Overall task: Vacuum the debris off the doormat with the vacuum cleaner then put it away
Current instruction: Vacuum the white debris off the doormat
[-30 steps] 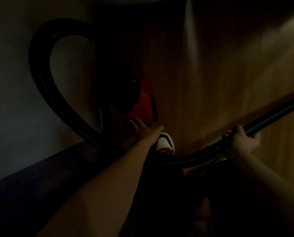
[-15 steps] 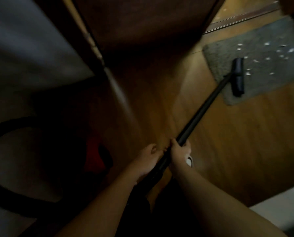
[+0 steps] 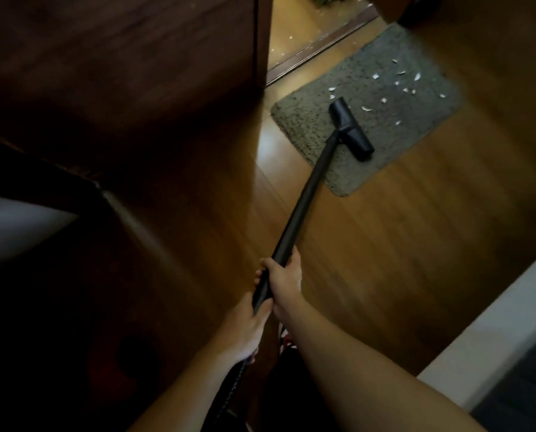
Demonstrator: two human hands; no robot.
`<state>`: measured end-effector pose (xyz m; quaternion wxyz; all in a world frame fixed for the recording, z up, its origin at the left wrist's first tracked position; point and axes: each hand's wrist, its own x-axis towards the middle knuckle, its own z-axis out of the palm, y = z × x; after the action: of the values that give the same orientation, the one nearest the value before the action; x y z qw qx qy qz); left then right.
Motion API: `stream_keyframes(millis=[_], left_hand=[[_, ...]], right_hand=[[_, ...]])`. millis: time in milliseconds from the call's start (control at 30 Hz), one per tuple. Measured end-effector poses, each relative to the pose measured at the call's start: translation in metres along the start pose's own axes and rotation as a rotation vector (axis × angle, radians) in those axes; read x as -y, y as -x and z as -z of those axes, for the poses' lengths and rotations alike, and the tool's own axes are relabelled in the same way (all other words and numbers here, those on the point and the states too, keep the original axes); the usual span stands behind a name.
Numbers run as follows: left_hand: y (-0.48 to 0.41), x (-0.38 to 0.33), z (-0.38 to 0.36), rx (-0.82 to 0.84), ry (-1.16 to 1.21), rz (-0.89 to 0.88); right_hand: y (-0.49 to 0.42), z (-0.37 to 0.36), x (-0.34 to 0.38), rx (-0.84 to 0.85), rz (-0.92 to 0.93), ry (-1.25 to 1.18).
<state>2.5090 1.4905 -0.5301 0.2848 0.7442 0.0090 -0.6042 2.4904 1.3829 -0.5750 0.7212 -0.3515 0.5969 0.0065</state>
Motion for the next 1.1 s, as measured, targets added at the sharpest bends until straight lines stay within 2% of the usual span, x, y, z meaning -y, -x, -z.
stream_keyframes(millis=[267, 500, 867, 1100], left_hand=[[-0.029, -0.065, -0.016, -0.024, 0.125, 0.061], [-0.041, -0.088, -0.029, -0.094, -0.006, 0.001], [-0.024, -0.035, 0.014, -0.102, -0.161, -0.038], [0.004, 0.017, 0.071, -0.039, -0.156, 0.048]], right_hand=[[-0.031, 0.023, 0.049, 0.030, 0.008, 0.036], [-0.039, 0.031, 0.075, 0.032, 0.016, 0.044], [-0.005, -0.013, 0.033, -0.021, 0.013, 0.049], [0.034, -0.070, -0.014, -0.052, 0.007, 0.058]])
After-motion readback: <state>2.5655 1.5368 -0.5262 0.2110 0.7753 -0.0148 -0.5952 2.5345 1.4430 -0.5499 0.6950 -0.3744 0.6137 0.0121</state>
